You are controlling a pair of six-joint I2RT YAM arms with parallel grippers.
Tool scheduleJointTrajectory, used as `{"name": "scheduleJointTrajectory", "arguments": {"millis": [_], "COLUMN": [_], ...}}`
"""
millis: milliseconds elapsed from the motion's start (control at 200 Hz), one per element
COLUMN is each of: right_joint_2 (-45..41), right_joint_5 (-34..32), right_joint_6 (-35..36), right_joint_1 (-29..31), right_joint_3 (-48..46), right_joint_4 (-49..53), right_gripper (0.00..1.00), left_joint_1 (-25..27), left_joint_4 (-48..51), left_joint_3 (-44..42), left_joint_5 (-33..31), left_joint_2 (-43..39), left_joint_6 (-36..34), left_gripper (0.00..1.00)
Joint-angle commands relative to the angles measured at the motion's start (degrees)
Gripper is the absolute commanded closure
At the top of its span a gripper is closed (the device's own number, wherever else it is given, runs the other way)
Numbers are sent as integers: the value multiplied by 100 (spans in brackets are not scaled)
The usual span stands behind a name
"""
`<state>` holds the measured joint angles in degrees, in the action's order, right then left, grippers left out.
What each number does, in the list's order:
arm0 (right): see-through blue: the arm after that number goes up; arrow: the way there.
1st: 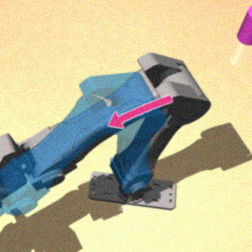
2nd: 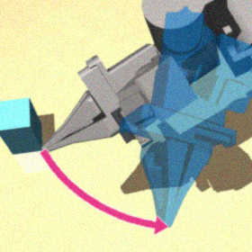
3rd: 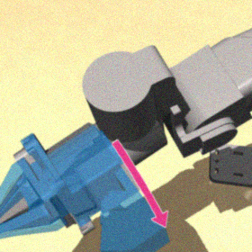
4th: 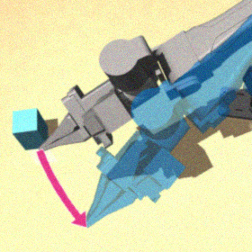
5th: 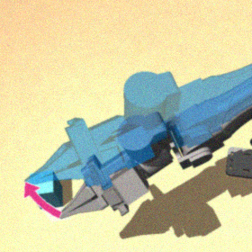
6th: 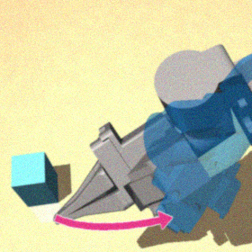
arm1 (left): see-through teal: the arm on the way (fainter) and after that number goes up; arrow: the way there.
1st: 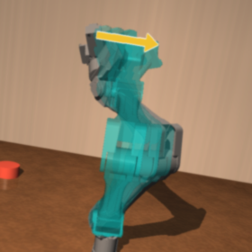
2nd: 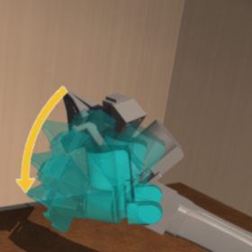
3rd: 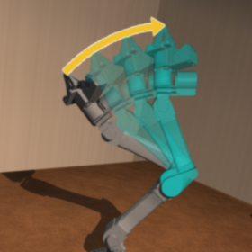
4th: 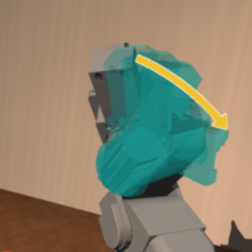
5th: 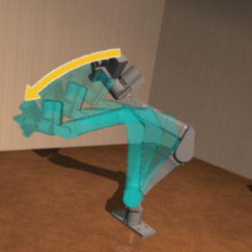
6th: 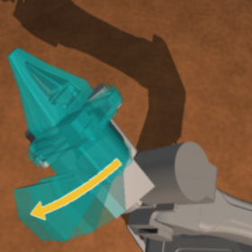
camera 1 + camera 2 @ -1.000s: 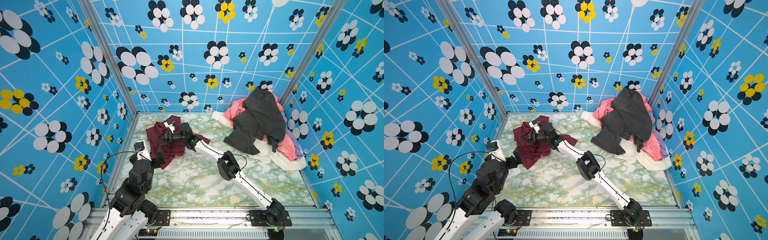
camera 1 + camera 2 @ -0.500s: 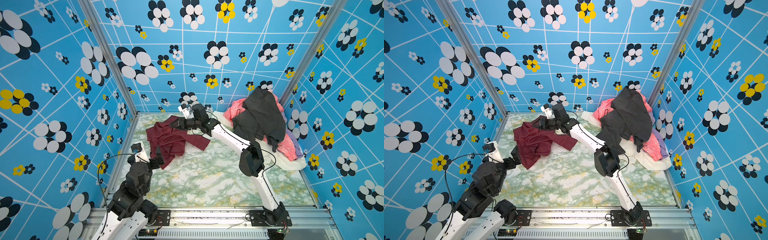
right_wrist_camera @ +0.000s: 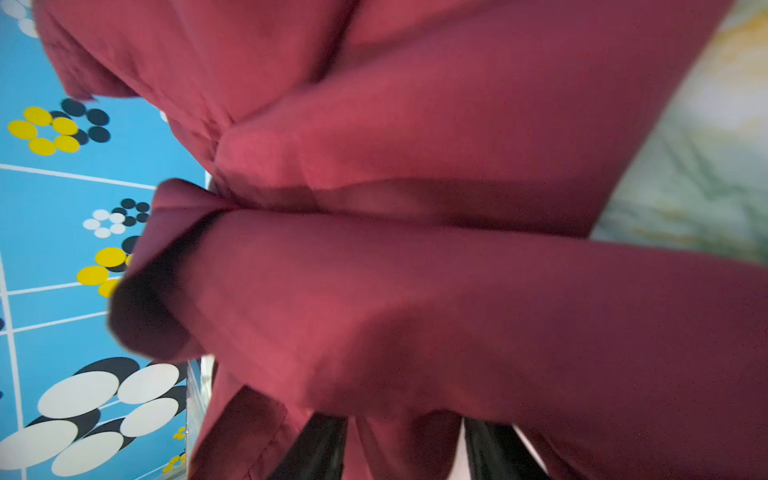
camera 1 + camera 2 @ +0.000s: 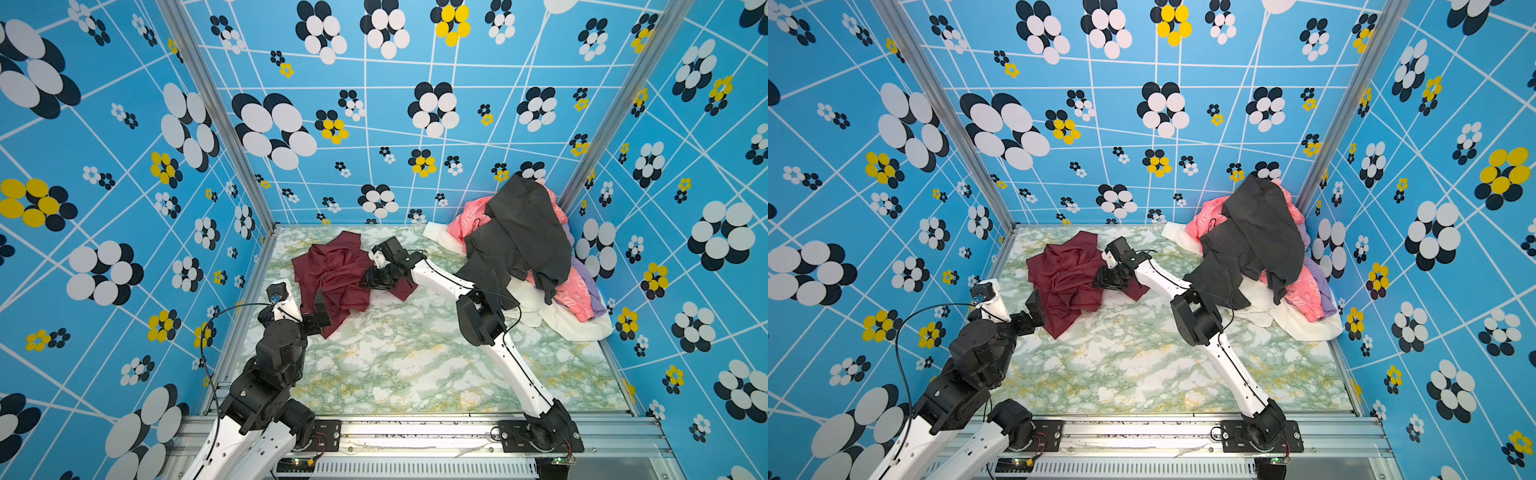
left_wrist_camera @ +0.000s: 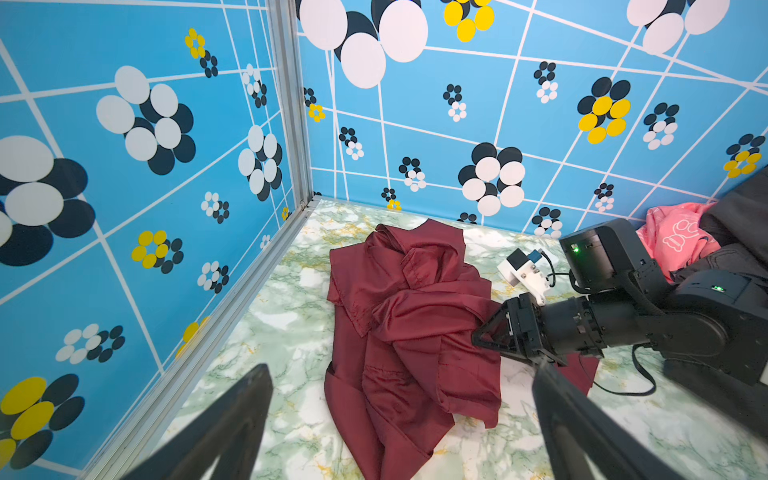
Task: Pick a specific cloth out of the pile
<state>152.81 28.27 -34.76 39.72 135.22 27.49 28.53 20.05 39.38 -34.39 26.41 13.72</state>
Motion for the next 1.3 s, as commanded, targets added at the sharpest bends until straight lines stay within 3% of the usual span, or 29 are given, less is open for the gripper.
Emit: {"name": "scheduleJointTrajectory", "arguments": {"millis": [0,105,255,390,460,535,695,820,850,875,915,1044,1144,1294], "right_joint_2": [465,770,1327,1056,511,-257,-1803,-2967,-3298,-3555,-3982,-5444,-6448,-7850], "right_joint_5": [330,674,906,608,258,70,379,445,407,365,246,-772,-1772,-2922], "right_joint_6": [-478,-914,-1150,-711,-346,-233,-325,-221,-118,-8,223,1291,1660,2021], "right_joint_1": [35,134,306,256,204,143,132,109,79,40,-36,-342,-700,-1433], "right_joint_3": [276,625,1615,1470,781,-338,-2307,-3293,-3544,-3752,-4072,-5141,-5763,-7093], "right_joint_4": [-456,-995,-990,-415,-294,-875,-2761,-3267,-3227,-3129,-2845,-1457,-533,-291], "right_gripper": [54,54,54,54,54,50,33,22,18,5,1,1,1,1], "left_joint_1": [38,38,38,38,38,38,38,43,42,39,30,26,12,-116], "left_joint_4": [-90,-80,-107,-111,-116,-140,-221,-294,-314,-318,-310,-109,-19,-464], "left_joint_3": [-66,-84,-94,-91,-92,-96,-27,93,122,142,188,413,544,227], "left_joint_5": [-154,-218,-243,-248,-251,-235,-122,-35,-7,10,43,229,354,142], "left_joint_2": [-6,-57,-75,-79,-84,-93,-101,-79,-60,-30,33,421,844,1543], "left_joint_6": [-154,-185,-211,-212,-211,-190,-176,-321,-377,-428,-476,-509,-683,-1061], "left_gripper": [1,1,1,1,1,1,1,1,1,0,0,1,1,1]}}
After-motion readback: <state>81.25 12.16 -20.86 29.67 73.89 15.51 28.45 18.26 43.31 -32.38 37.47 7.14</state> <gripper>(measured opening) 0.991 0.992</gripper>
